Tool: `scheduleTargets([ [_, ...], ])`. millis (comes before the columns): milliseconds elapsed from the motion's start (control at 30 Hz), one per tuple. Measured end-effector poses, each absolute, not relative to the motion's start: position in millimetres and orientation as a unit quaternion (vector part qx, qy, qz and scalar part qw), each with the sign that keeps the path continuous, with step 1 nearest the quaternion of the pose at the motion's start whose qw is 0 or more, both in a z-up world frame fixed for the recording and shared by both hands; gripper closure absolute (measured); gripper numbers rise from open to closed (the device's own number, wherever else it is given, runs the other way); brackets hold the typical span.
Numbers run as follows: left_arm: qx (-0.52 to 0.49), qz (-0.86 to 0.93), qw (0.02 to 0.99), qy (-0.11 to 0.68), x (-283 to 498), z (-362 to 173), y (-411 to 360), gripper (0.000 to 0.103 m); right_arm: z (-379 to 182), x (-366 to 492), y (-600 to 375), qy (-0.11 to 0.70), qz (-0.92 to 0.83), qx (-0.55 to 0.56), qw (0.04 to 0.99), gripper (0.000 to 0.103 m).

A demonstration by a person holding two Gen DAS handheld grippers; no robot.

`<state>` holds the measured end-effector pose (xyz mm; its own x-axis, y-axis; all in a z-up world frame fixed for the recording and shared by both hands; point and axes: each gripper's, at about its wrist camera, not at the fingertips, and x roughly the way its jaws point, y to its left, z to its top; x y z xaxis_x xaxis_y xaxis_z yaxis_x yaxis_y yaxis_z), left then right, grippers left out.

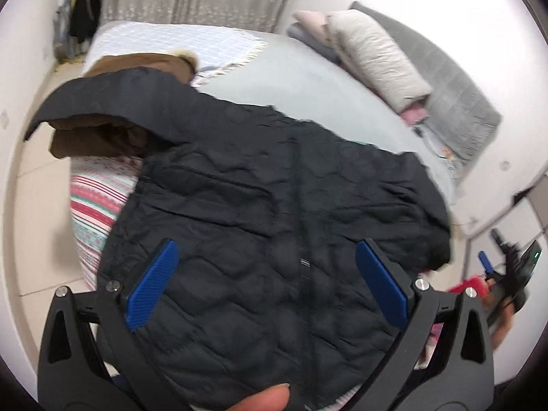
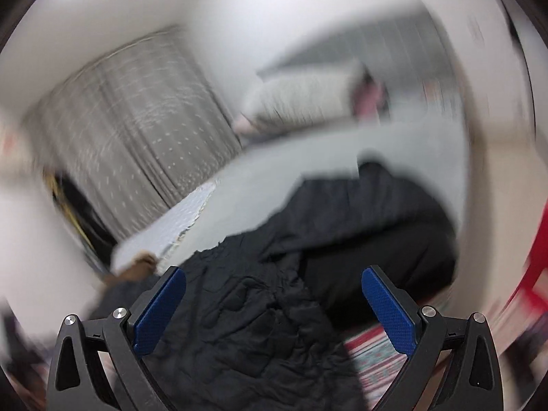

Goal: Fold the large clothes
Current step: 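Grasp the jacket hem with the right gripper and lift it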

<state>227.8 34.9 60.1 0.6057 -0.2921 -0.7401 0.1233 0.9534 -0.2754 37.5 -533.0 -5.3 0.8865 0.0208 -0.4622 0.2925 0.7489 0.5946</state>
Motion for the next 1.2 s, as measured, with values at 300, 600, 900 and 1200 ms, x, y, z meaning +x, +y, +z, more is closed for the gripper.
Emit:
scheduleTargets([
  [300,-0.187,-0.101,0.820,0.531,293,-34,58,0.008,-89,104,-656,0.214,-0.047,0.576,0.788,0.001],
  [600,-0.202,-0.088,0.822,0.526,315,-45,60,0.007,-108,129,-693,0.201,-0.125,0.573,0.784,0.030],
  [900,-0.221,-0.140,0.797,0.544,329,-57,58,0.001,-62,149,-680,0.161,-0.177,0.477,0.846,0.095],
  [1200,-0.228,-0.060,0.823,0.517,337,-48,91,0.001,-30,167,-633,0.173,-0.249,0.389,0.870,0.096],
])
